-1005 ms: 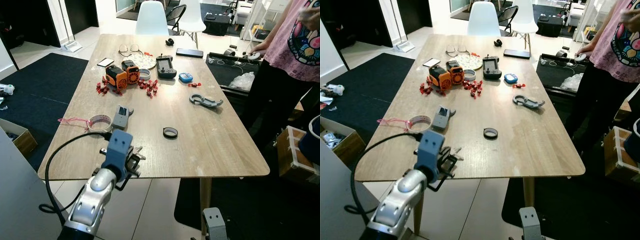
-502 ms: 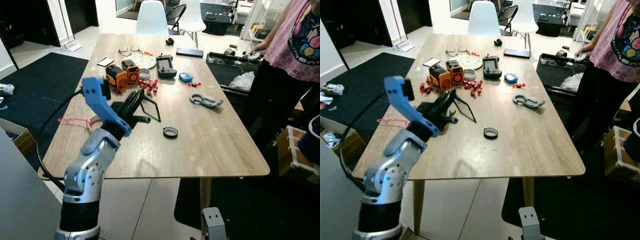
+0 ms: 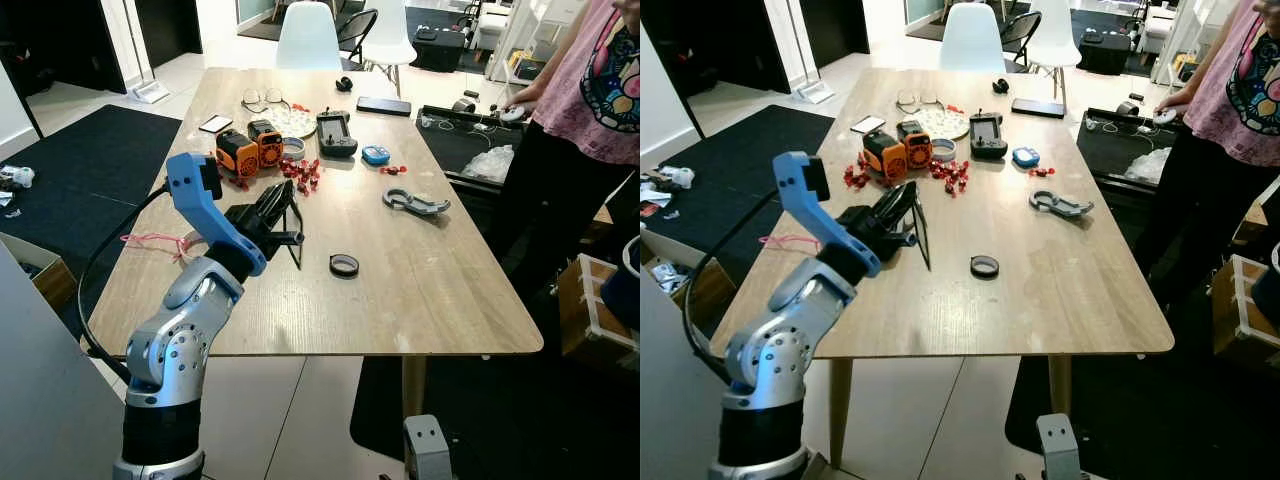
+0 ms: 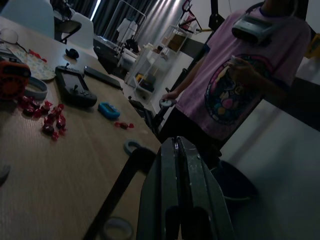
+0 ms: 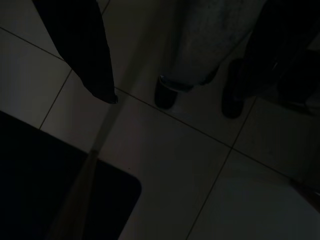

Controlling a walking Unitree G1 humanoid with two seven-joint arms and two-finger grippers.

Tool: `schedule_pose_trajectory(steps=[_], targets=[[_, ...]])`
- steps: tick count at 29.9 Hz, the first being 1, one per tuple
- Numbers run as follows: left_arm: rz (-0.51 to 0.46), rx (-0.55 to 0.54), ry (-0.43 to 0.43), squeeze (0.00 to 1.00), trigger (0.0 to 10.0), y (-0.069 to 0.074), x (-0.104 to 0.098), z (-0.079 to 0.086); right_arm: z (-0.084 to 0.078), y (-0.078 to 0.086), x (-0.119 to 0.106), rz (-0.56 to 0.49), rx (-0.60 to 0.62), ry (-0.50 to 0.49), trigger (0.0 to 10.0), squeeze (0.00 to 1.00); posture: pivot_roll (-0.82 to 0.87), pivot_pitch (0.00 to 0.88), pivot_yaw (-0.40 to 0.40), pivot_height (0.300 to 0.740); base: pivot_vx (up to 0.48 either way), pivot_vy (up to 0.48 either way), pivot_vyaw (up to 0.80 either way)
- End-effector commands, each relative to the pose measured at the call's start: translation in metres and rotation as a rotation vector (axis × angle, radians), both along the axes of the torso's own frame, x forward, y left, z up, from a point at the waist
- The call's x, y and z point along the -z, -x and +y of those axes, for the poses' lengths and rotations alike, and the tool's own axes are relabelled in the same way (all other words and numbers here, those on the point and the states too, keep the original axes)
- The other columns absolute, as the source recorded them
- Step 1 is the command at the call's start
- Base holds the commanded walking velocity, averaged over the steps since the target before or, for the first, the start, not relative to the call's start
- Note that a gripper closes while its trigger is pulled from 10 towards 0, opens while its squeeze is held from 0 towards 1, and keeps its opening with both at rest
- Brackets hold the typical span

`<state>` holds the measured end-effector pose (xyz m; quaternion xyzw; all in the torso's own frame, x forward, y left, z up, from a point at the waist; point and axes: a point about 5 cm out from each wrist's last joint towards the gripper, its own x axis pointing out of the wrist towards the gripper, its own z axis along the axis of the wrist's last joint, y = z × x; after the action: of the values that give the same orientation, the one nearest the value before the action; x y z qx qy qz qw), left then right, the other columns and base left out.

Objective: Hang keys on a hook

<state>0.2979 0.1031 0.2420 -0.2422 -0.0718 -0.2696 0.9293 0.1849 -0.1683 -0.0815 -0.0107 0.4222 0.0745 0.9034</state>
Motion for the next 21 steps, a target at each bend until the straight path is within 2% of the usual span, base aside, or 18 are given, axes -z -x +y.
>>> schedule_pose_trajectory(steps=[1,3,4,6,7,8,10,11,15,21], targets=[[0.012,0.029,-0.067,0.00,0.0,0.003,0.005,-0.005,0.000,0.004,0.002,0.013,0.004,0.003,10.0,0.00,0.08,0.075,-0.026,0.740,0.000,0.000,0.00],[0.030,0.031,-0.211,0.00,0.0,0.004,0.016,-0.009,0.000,0.005,0.002,0.014,0.003,0.003,10.0,0.00,0.08,0.076,-0.025,0.740,0.000,0.000,0.00],[0.030,0.031,-0.211,0.00,0.0,0.004,0.016,-0.009,0.000,0.005,0.002,0.014,0.003,0.003,10.0,0.00,0.08,0.076,-0.025,0.740,0.000,0.000,0.00],[0.108,-0.029,-0.470,0.00,0.0,0.000,0.038,-0.007,0.001,0.005,0.002,0.015,0.002,0.002,10.0,0.00,0.08,0.077,-0.025,0.740,0.000,0.000,0.00],[0.141,-0.058,-0.565,0.00,0.0,-0.001,0.046,-0.004,0.001,0.005,0.002,0.015,0.002,0.002,10.0,0.00,0.08,0.077,-0.025,0.740,0.000,0.000,0.00],[0.141,-0.058,-0.565,0.00,0.0,-0.001,0.046,-0.004,0.001,0.005,0.002,0.015,0.002,0.002,10.0,0.00,0.08,0.077,-0.025,0.740,0.000,0.000,0.00],[0.197,-0.151,-0.705,0.00,0.0,-0.004,0.058,0.007,0.001,0.005,0.002,0.015,0.002,0.001,10.0,0.00,0.08,0.076,-0.023,0.740,0.000,0.000,0.00],[0.197,-0.151,-0.705,0.00,0.0,-0.004,0.058,0.007,0.001,0.005,0.002,0.015,0.002,0.001,10.0,0.00,0.08,0.076,-0.023,0.740,0.000,0.000,0.00],[0.233,-0.293,-0.799,0.00,0.0,-0.009,0.059,0.027,0.001,0.005,0.002,0.015,0.002,0.001,10.0,0.00,0.08,0.078,-0.025,0.740,0.000,0.000,0.00],[0.202,-0.329,-0.823,0.00,0.0,-0.011,0.053,0.036,0.001,0.004,0.002,0.015,0.000,0.002,10.0,0.00,0.08,0.078,-0.026,0.740,0.000,0.000,0.00]])
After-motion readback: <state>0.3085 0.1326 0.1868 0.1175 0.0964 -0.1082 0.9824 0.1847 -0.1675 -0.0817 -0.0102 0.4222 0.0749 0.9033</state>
